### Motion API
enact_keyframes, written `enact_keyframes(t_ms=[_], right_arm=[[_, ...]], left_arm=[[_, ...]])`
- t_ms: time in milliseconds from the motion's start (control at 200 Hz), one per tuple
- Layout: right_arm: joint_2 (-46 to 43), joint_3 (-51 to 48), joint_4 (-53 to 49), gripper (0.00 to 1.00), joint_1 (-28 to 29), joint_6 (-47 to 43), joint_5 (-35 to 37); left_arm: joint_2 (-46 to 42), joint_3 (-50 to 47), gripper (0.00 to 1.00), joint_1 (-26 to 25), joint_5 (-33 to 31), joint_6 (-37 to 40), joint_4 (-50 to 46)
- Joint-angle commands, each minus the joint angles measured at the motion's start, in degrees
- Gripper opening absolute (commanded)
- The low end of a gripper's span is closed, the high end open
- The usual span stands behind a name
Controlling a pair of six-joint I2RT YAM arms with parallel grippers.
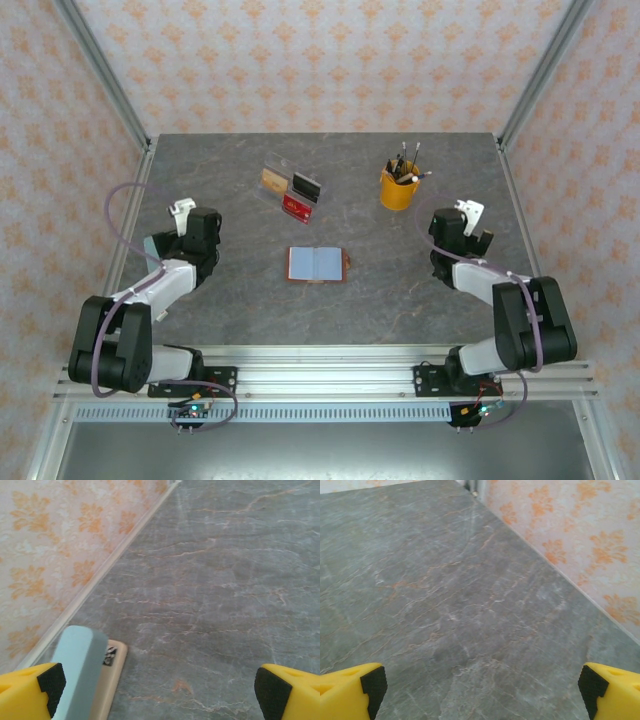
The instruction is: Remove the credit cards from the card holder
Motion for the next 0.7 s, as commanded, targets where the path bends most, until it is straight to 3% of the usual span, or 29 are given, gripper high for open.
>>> enact_keyframes(t_ms=[0, 130, 330, 490, 696], right_arm=[[0.71, -1.90, 9.61, 1.00, -0.41, -5.46, -5.64], [2.15, -4.72, 16.45, 1.00, -1.07, -6.33, -10.52], [3.26, -7.68, 22.31, 1.00, -2.51, -6.78, -16.38], [5.67, -9.61, 27.87, 1.00, -2.61, -7.66, -18.47], [5.43, -9.15, 26.48, 1.00, -2.61, -7.29, -18.07]], left_arm=[[-0.82, -3.81, 1.00, 0.47, 5.56, 6.03, 14.08], [-1.33, -7.77, 1.00, 0.97, 11.45, 9.53, 22.17], [-0.86, -9.56, 1.00, 1.78, 18.37, 9.86, 26.11], [-2.56, -12.63, 1.00, 1.79, 19.61, 10.06, 30.37], [-1.46, -11.85, 1.00, 1.79, 20.43, 9.65, 30.61]])
